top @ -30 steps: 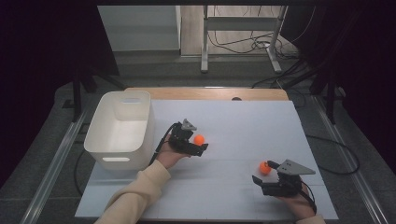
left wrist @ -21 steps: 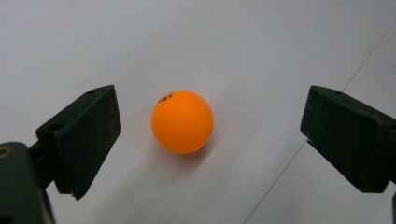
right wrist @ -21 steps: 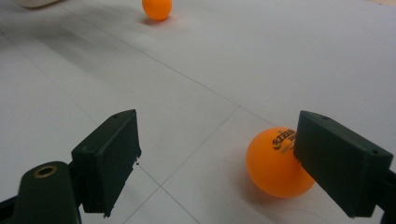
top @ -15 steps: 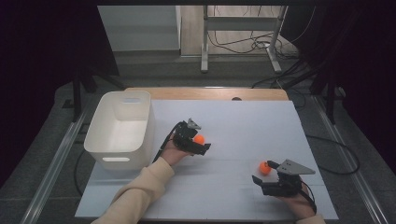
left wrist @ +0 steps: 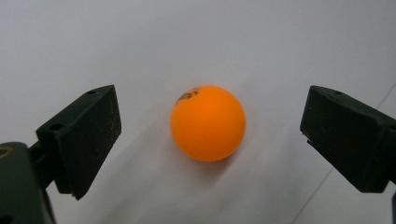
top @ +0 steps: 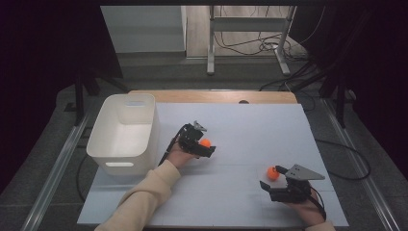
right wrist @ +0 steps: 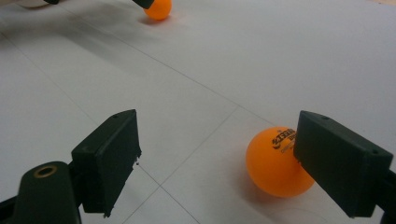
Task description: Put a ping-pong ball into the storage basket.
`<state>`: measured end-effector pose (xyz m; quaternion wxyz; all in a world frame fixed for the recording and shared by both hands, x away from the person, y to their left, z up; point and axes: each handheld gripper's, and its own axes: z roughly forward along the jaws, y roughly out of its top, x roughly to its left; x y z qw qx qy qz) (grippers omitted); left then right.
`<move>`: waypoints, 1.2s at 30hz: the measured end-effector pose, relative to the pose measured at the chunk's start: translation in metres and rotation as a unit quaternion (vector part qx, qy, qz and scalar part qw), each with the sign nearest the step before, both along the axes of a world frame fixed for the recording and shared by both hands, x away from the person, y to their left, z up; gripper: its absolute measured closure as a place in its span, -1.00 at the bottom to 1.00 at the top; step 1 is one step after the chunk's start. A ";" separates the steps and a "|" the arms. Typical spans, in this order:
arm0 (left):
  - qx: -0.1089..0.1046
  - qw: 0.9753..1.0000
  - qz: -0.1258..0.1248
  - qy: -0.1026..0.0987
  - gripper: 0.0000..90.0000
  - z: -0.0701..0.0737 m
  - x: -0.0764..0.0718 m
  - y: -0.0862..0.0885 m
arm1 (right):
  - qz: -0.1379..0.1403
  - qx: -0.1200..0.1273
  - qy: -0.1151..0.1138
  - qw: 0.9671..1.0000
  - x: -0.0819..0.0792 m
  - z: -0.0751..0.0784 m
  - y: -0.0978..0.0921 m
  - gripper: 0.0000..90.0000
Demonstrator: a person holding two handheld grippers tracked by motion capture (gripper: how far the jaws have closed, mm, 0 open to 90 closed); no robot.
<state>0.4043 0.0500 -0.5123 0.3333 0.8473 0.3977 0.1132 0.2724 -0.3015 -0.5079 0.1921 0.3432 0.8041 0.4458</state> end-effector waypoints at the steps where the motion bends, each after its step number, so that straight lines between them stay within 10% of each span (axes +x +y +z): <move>1: 0.001 1.000 0.001 0.002 -0.87 -0.001 0.001 0.000 | 0.000 0.000 0.000 1.000 0.000 0.000 0.000 -0.66; 36: 0.020 0.999 -0.020 0.015 -0.43 -0.013 0.007 -0.005 | 0.000 0.000 -0.001 1.000 0.000 0.000 -0.001 -0.66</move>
